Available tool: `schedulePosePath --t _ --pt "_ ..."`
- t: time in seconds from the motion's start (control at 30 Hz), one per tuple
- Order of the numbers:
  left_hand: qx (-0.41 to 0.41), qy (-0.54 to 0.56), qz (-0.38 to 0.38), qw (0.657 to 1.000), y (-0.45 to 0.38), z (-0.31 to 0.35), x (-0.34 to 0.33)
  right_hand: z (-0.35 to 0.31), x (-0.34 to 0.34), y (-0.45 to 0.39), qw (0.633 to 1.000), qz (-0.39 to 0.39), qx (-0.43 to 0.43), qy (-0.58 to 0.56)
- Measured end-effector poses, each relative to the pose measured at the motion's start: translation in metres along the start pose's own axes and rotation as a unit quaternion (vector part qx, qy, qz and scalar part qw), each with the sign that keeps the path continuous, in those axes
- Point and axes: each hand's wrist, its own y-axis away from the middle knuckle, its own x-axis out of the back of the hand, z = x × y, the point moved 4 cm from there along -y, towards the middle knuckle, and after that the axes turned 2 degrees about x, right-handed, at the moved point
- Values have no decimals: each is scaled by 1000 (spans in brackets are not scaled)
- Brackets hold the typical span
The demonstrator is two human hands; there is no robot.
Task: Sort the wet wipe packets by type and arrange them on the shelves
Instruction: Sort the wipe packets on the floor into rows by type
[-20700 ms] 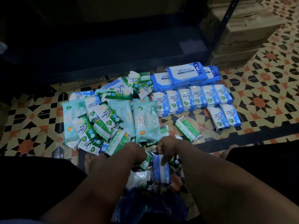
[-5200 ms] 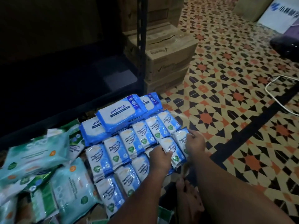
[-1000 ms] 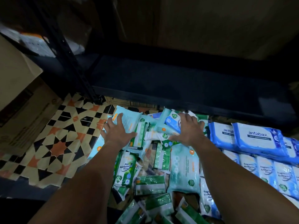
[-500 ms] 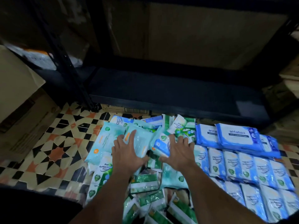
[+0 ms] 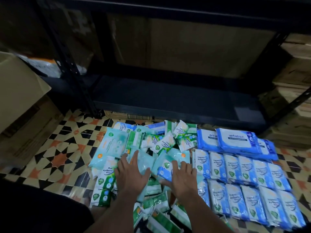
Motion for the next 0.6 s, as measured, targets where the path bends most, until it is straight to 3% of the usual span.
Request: schedulePosePath --t 0.1,0.27,0.6 --pt "-26 42 39 998 -18 0 8 -3 6 -9 998 51 22 -34" --pt "-9 86 81 993 -75 -13 29 -19 39 -47 996 63 45 -36" --pt "-31 -32 -21 999 -208 -21 34 -8 26 -114 979 -3 69 -190"
